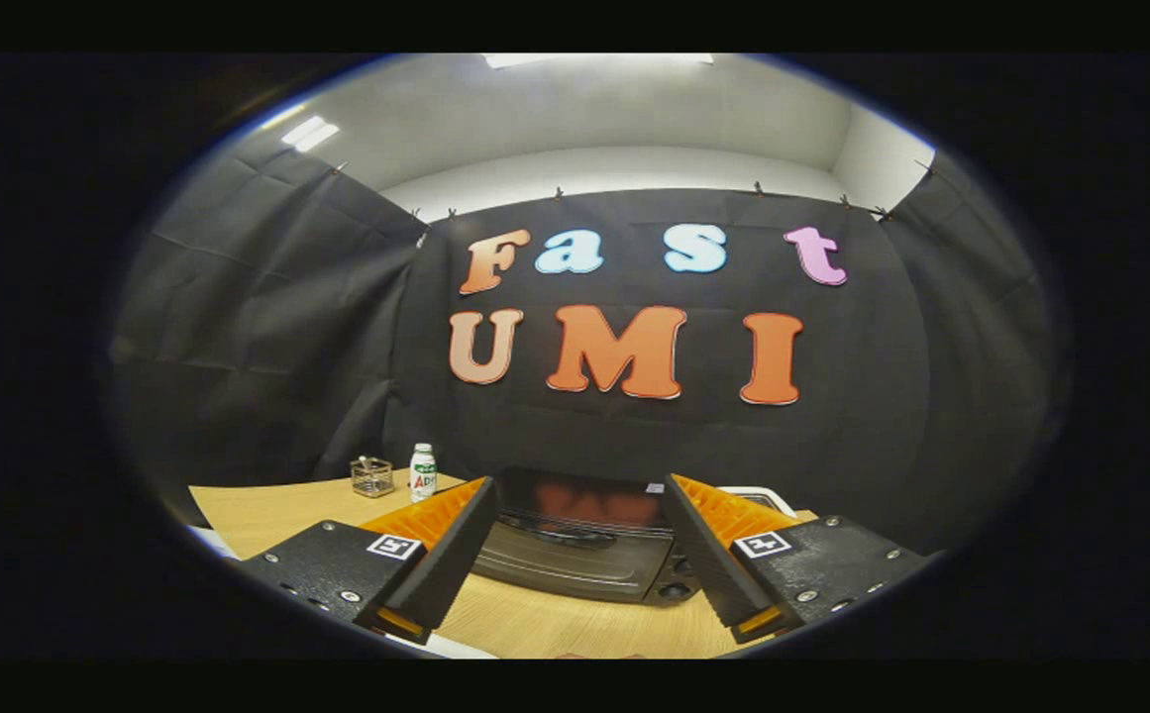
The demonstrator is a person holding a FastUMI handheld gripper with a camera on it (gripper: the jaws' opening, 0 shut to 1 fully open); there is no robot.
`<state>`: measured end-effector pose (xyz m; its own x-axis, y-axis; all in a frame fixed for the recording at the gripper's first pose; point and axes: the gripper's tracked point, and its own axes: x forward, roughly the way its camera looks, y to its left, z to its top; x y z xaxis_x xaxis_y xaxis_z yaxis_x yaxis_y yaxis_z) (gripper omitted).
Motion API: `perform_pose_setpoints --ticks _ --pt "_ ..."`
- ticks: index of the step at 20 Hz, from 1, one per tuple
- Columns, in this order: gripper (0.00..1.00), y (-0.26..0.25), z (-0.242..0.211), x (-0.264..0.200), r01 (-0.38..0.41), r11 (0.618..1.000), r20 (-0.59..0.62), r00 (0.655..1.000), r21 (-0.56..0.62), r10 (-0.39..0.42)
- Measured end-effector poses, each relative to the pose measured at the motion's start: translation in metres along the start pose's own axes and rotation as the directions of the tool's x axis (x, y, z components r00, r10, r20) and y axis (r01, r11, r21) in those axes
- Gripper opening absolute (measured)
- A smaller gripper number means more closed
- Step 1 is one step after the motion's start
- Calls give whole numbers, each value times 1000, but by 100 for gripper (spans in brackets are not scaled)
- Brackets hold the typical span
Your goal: Open the toaster oven, put the food inside, and close the toaster oven door.
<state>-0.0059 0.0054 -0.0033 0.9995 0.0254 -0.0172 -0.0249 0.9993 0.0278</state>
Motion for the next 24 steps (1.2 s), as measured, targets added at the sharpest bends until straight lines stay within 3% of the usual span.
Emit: perform_pose_setpoints --ticks 14,24 --pt "99 3 -8 8 4 1000 -18 1000 10 -3" --pt "99 16 -48 58 0 998 -96 995 60 6"
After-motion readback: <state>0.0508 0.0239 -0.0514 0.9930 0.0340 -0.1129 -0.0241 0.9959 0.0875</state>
